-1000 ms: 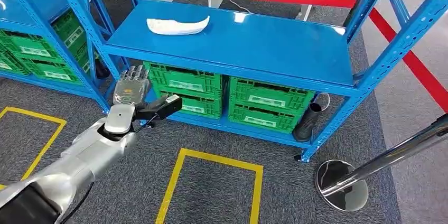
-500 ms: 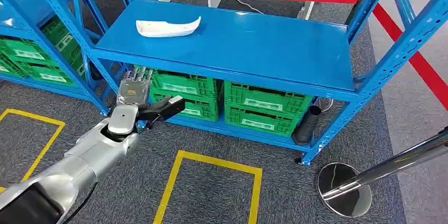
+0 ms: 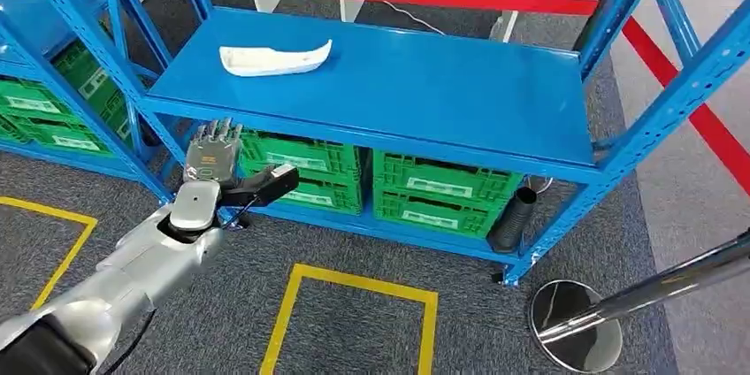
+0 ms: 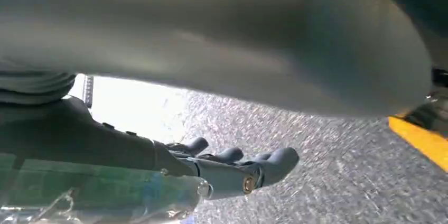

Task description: Take the parts from the cabinet and place them on the table.

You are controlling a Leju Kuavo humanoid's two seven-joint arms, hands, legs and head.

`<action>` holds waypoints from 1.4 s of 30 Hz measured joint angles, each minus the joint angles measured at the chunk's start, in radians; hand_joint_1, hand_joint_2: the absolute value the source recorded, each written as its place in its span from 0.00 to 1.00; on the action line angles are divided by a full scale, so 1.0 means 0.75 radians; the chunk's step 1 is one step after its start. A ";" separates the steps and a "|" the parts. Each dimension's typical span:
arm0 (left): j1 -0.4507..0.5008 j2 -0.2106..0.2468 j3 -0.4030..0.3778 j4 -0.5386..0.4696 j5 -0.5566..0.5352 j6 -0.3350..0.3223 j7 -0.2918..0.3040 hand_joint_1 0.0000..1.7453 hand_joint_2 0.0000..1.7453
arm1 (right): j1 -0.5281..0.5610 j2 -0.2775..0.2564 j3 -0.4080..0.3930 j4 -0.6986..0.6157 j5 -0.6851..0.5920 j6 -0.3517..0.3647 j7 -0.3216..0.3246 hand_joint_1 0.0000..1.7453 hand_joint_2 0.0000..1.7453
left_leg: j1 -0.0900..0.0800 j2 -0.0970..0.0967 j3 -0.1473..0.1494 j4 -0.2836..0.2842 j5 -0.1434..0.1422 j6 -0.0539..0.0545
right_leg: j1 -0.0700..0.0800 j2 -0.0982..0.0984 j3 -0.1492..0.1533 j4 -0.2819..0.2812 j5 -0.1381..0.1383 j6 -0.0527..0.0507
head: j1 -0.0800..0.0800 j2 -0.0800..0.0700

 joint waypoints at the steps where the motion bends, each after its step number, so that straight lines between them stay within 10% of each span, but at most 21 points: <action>1: -0.006 -0.001 0.002 -0.004 -0.002 0.000 0.000 0.00 0.00 | -0.006 -0.001 0.000 0.000 0.000 0.000 0.000 0.00 0.00 | 0.003 -0.004 0.006 -0.013 -0.004 -0.001 | 0.001 -0.007 -0.028 0.044 -0.019 0.006 | 0.009 0.001; 4: 0.013 -0.001 0.000 -0.006 -0.002 -0.006 0.000 0.00 0.00 | -0.006 -0.006 0.001 0.000 0.000 -0.002 -0.001 0.00 0.00 | 0.004 -0.003 0.017 -0.015 -0.016 0.004 | -0.003 -0.010 -0.184 0.327 -0.115 0.017 | 0.023 0.000; 6: 0.025 0.000 0.000 -0.006 -0.002 -0.006 0.000 0.00 0.00 | 0.003 -0.008 0.002 0.000 0.000 -0.002 0.000 0.00 0.00 | 0.005 -0.003 0.027 -0.005 -0.031 0.000 | -0.005 -0.011 -0.218 0.346 -0.059 0.026 | 0.023 0.000; 9: 0.017 -0.001 0.001 -0.008 -0.002 -0.006 0.000 0.00 0.00 | -0.001 -0.009 0.003 0.000 0.000 -0.002 0.000 0.00 0.00 | 0.012 -0.003 0.036 0.036 -0.072 -0.017 | -0.011 -0.016 -0.132 0.082 0.123 0.033 | 0.026 0.000; 15: 0.013 0.010 0.003 -0.018 -0.013 -0.024 0.017 0.00 0.00 | 0.002 -0.011 0.004 0.000 -0.003 -0.004 0.000 0.00 0.00 | 0.011 -0.001 0.019 0.048 -0.093 -0.060 | -0.009 -0.010 -0.108 0.037 0.085 -0.024 | 0.023 0.001; 20: 0.022 0.024 0.006 -0.022 -0.023 -0.028 0.028 0.00 0.00 | -0.006 -0.011 0.008 -0.001 -0.003 -0.006 0.000 0.00 0.00 | 0.014 -0.001 -0.163 0.417 -0.219 -0.076 | -0.008 -0.011 -0.082 0.031 0.072 -0.041 | 0.014 0.000; 24: 0.017 0.036 0.009 -0.028 -0.037 -0.031 0.039 0.00 0.00 | -0.003 -0.010 0.009 -0.001 -0.003 -0.011 0.000 0.00 0.00 | 0.020 -0.001 -0.065 0.154 -0.013 -0.072 | -0.011 -0.008 -0.051 0.031 0.053 -0.025 | 0.011 0.000; 31: 0.002 0.055 0.027 -0.046 -0.045 -0.041 0.051 0.00 0.00 | -0.007 -0.012 0.012 -0.001 -0.003 -0.015 0.000 0.00 0.00 | 0.015 -0.003 -0.015 0.051 -0.040 -0.016 | -0.006 -0.016 -0.065 0.051 0.027 0.034 | 0.012 0.000; 35: 0.009 0.056 0.027 -0.055 -0.047 -0.051 0.052 0.00 0.00 | -0.006 -0.012 0.013 -0.001 -0.003 -0.015 0.000 0.00 0.00 | 0.003 -0.003 -0.007 0.051 -0.052 0.007 | -0.005 -0.016 -0.253 0.398 -0.099 0.033 | 0.022 0.000; 37: 0.016 0.058 0.028 -0.061 -0.047 -0.053 0.052 0.00 0.00 | -0.004 -0.014 0.013 -0.001 -0.003 -0.016 0.000 0.00 0.00 | -0.005 -0.004 0.002 0.051 -0.059 0.012 | 0.000 -0.016 -0.263 0.370 -0.029 0.024 | 0.022 0.000; 40: 0.016 0.062 0.029 -0.074 -0.049 -0.059 0.059 0.00 0.00 | -0.005 -0.018 0.013 -0.001 -0.003 -0.018 0.000 0.00 0.00 | -0.009 -0.005 0.029 0.051 -0.080 0.007 | 0.019 -0.016 -0.149 0.085 0.136 -0.014 | 0.022 0.000; 42: 0.016 0.064 0.029 -0.077 -0.050 -0.067 0.061 0.00 0.00 | -0.009 -0.021 0.014 -0.001 -0.003 -0.020 0.000 0.00 0.00 | -0.012 -0.004 0.025 0.051 -0.082 -0.008 | 0.027 -0.017 -0.120 0.044 0.106 -0.020 | 0.020 0.000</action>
